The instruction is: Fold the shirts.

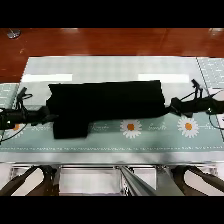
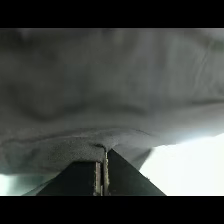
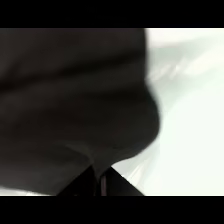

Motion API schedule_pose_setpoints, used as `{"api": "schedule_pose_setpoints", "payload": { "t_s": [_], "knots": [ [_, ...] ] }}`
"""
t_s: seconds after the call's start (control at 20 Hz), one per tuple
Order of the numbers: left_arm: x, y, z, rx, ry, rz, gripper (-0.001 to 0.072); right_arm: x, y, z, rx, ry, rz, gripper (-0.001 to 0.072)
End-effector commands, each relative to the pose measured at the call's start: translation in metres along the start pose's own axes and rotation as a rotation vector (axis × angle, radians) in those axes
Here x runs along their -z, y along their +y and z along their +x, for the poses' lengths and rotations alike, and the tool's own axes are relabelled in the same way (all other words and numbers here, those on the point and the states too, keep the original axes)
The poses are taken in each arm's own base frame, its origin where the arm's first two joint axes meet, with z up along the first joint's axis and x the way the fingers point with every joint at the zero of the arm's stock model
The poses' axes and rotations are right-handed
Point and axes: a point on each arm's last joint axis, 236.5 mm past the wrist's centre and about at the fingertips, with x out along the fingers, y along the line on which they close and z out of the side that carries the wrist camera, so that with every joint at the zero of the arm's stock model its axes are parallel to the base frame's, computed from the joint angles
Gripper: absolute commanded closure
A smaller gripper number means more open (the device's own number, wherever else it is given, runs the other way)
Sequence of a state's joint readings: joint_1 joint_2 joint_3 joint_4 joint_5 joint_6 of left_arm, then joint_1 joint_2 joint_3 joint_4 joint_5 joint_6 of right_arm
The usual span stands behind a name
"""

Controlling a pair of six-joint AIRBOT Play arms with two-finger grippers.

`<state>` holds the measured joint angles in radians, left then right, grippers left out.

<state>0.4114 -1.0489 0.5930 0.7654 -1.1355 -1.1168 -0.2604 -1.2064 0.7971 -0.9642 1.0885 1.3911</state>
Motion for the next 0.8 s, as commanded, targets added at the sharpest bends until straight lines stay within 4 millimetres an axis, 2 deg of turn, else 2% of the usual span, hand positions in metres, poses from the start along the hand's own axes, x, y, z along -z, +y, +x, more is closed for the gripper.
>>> {"api": "schedule_pose_setpoints", "payload": {
  "t_s": [0.0,0.2,0.4,0.6,0.75],
  "knots": [
    [-0.049,-0.004,-0.003,-0.019,-0.146,-0.028,0.068,-0.04,0.004,-0.007,0.031,-0.059,-0.003,0.0683],
    [-0.084,-0.014,0.022,-0.02,-0.134,-0.058,0.068,-0.092,0.036,0.009,-0.051,-0.131,0.011,0.0683],
    [-0.127,-0.028,0.044,-0.005,-0.117,-0.042,0.068,-0.128,0.055,0.02,-0.115,-0.138,0.033,0.0683],
    [-0.174,-0.031,0.059,0.017,-0.127,-0.098,0.068,-0.15,0.058,0.034,-0.125,-0.134,0.038,0.0683],
    [-0.181,-0.024,0.076,0.025,-0.078,-0.106,0.068,-0.155,0.06,0.05,-0.146,-0.111,0.05,0.0683]
  ]
}}
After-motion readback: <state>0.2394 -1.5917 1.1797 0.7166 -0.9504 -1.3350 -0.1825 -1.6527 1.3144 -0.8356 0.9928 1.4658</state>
